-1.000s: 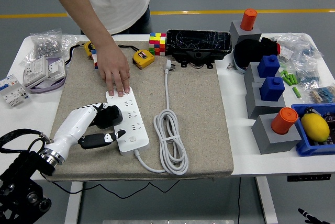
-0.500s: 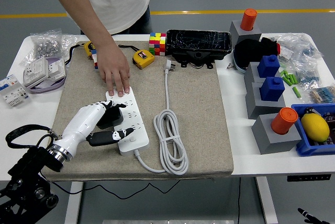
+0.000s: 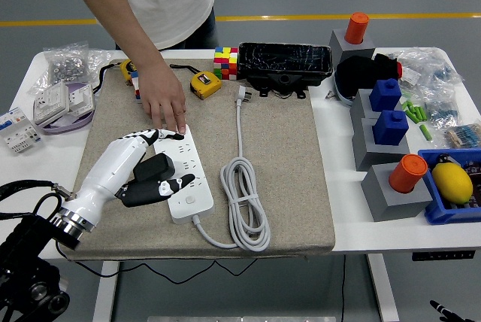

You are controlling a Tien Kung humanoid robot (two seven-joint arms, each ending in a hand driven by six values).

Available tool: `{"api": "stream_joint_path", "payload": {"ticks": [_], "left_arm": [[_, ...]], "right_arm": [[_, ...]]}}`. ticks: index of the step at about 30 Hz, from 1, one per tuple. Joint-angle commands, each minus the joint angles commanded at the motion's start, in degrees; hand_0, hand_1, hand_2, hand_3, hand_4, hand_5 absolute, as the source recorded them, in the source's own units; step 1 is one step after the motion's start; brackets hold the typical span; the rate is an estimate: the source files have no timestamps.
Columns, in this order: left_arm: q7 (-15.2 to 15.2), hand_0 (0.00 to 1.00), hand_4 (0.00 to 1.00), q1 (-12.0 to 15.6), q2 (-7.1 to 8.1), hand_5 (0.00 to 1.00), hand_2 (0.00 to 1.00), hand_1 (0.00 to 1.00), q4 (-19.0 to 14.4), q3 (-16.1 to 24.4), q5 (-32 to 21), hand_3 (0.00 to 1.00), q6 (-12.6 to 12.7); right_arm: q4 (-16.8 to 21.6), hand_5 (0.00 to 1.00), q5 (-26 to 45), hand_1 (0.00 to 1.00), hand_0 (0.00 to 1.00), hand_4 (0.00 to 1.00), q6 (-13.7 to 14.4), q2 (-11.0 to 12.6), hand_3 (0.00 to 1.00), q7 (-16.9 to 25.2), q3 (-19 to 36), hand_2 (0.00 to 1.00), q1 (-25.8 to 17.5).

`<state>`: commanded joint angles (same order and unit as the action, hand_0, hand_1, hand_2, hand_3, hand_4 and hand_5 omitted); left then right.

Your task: Put the plug near the board,insert it into the board,press the button,pull the plug out

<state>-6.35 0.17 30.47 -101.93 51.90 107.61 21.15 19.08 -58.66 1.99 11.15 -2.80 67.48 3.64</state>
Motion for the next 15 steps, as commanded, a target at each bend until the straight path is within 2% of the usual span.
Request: {"api": "stream_joint_path", "payload": {"ticks": [3,4,7,9,10,15], "left_arm": [[-6.03,0.426,0.857,1.37,1.55,0.532,0.557,0.543,0.00,1.20,-0.15,0.731,-6.10],[-7.57,0.233,0.808,1.48,1.79,0.398,0.259,0.227,0.00,1.45,-0.20,0.670,-7.86],[-12.94,0.233,0.808,1.39,2.30,0.398,0.259,0.227,0.00,2.00,-0.27,0.670,-14.41],[-14.97,0.233,0.808,0.95,2.44,0.398,0.259,0.227,0.00,1.82,-0.59,0.670,-17.61],[-15.48,0.118,0.722,0.72,2.52,0.244,0.136,0.079,0.00,1.63,-0.72,0.728,-18.88],[-16.17,0.118,0.722,-0.10,3.08,0.244,0.136,0.079,0.00,0.88,-2.29,0.728,-21.81]], "right_arm": [[0.04,0.560,-0.13,0.665,0.658,0.998,-0.01,0.26,0.583,-0.03,0.16,0.670,-0.19],[0.04,0.559,-0.14,0.665,0.655,0.998,-0.01,0.32,0.583,-0.04,0.16,0.670,-0.23],[0.05,0.559,-0.15,0.665,0.655,0.998,-0.03,0.42,0.583,-0.06,0.12,0.670,-0.32],[0.11,0.559,-0.11,0.665,0.655,0.998,-0.05,0.46,0.583,-0.05,-0.03,0.670,-0.32],[0.12,0.559,-0.07,0.665,0.658,0.998,-0.06,0.47,0.583,-0.05,-0.13,0.670,-0.29],[0.50,0.559,-0.01,0.665,0.658,0.998,-0.04,0.65,0.583,-0.02,-0.38,0.670,-0.05]]}}
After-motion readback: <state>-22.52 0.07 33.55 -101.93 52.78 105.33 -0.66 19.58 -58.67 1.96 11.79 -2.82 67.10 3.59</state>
